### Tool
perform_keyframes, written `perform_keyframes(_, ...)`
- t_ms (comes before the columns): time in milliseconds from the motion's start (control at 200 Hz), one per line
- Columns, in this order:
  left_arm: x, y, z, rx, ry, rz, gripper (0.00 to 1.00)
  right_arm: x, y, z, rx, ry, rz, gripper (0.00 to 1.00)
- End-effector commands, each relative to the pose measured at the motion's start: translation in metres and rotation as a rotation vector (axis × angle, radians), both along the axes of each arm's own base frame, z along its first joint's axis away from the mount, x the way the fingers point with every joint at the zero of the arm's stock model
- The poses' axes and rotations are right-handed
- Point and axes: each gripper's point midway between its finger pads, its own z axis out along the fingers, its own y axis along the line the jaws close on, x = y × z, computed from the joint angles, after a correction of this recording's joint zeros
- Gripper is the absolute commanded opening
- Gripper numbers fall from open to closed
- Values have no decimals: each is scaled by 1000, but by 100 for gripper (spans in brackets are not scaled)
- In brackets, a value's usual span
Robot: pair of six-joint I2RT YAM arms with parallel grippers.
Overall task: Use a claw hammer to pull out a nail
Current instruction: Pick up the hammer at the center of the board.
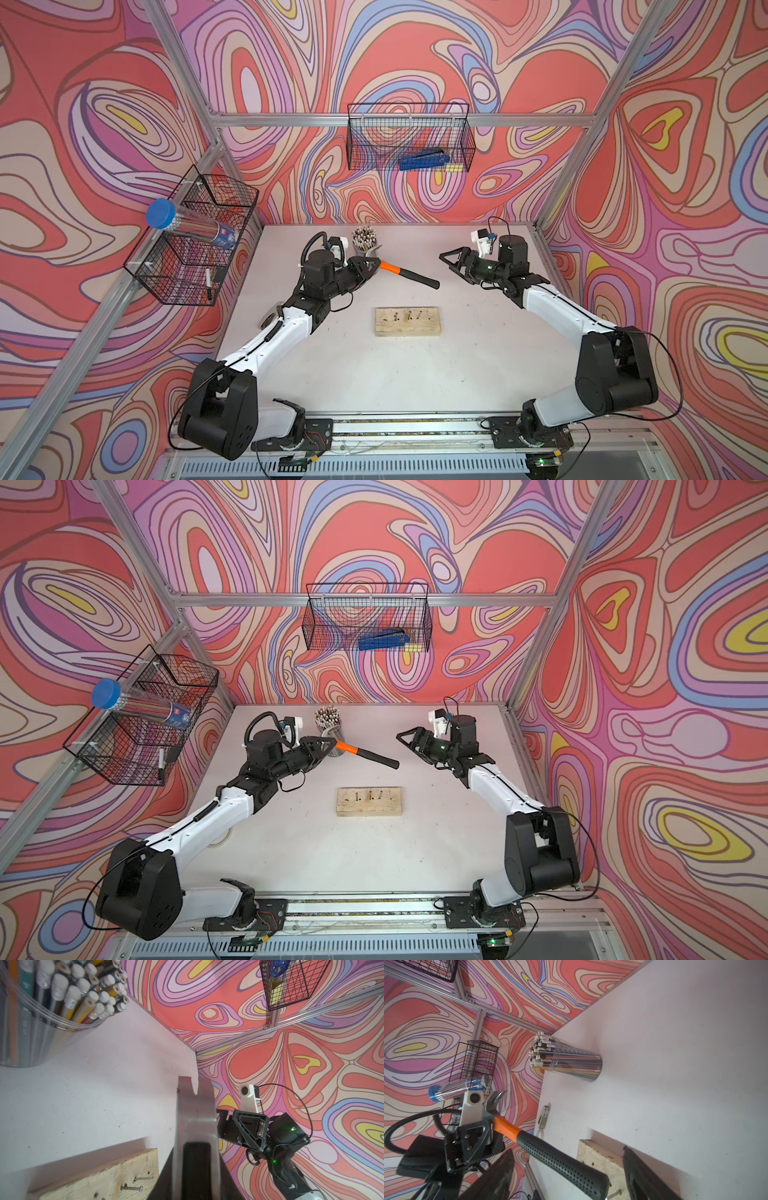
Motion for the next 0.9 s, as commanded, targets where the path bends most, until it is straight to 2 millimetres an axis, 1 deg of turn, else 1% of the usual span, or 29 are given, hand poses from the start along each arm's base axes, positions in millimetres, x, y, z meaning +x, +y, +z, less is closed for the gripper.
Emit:
perform_keyframes(0,2,4,70,-159,-210,25,0,-3,8,32,143,-72,52,82)
perform_keyframes(120,2,7,76,-188,-230,44,0,-8,12,34,204,-86,81,82)
perform_keyframes(270,4,10,84,-227,-255,67,0,-12,16,44,278,-110,105,80)
perform_keyframes(361,5,11,87,-259,-271,78,0,-11,23,42,302,-101,120,80)
perform_keyframes(506,6,11,92,-307,-287,84,0,-10,35,42,330,-105,129,84)
perform_keyframes(616,6,9,94,-320,-289,78,0,-3,30,38,320,-110,64,89)
perform_keyframes(691,6,10,95,-321,-292,83,0,-4,32,44,325,-127,79,89)
perform_keyframes(731,5,9,95,-321,-291,80,0,-5,34,47,334,-135,90,87)
perform_keyframes(826,5,5,94,-325,-291,77,0,-6,42,54,345,-145,117,73)
perform_keyframes(891,5,1,93,-335,-289,70,0,-7,48,60,355,-159,134,68)
